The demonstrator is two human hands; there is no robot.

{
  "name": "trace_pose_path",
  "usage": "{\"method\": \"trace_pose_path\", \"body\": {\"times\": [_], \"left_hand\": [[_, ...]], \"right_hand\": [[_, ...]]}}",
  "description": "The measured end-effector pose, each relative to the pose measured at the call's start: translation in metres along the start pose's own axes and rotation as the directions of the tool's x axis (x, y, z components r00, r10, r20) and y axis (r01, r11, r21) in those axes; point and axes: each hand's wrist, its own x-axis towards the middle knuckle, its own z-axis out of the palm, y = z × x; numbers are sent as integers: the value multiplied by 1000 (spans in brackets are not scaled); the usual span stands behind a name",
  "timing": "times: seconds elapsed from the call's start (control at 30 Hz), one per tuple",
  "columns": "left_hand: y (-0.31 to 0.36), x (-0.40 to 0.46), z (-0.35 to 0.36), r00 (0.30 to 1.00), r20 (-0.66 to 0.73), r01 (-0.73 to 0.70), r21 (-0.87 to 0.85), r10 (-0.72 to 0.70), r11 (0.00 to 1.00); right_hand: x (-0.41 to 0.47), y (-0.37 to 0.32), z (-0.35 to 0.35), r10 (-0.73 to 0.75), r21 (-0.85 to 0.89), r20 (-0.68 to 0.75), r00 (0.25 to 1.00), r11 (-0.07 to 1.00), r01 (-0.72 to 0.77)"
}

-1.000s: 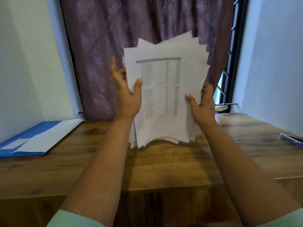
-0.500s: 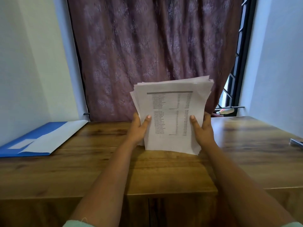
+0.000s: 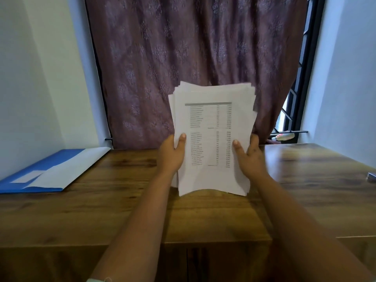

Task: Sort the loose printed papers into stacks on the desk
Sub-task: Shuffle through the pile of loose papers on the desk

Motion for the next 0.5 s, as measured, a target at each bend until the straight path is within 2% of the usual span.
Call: {"method": "trace_pose_path", "body": {"times": [0.03, 0.1, 0.2, 0.27, 0.3, 0.33, 0.37, 0.4, 0.43, 0.5], "left_hand": [[-13, 0, -2, 997, 66, 37, 3, -37, 999], [-34, -2, -5, 983, 177, 48, 24, -52, 999], [-39, -8, -2, 963, 270, -42, 51, 27, 998], [-34, -9, -1, 968, 223, -131, 60, 115, 990], [-34, -7, -3, 978, 147, -155, 26, 149, 988], [-35, -2, -7, 990, 70, -121, -47, 125, 991], [-36, 5, -13, 999, 27, -31, -168, 36, 985], [-38, 12, -22, 995, 49, 95, -319, -84, 943], [-41, 14, -32, 971, 133, 237, -483, -197, 843], [-43, 5, -41, 886, 331, 461, -705, -325, 539]], "right_hand": [[-2, 10, -3, 68, -10, 94, 993, 998, -67], [-7, 25, -8, 106, -55, 214, 971, 994, -96], [-10, 28, -7, 69, -64, 192, 979, 996, -58], [-10, 18, -3, 35, -18, 129, 991, 999, -33], [-7, 14, -3, 42, 40, 94, 995, 998, -46], [-4, 11, -3, 79, 113, 73, 994, 990, -87], [-2, 7, -5, 135, 193, 69, 989, 970, -146], [1, 4, -6, 204, 281, 76, 976, 935, -217], [2, 2, -7, 276, 364, 85, 957, 886, -288], [1, 3, -5, 421, 484, 86, 903, 775, -407]]}}
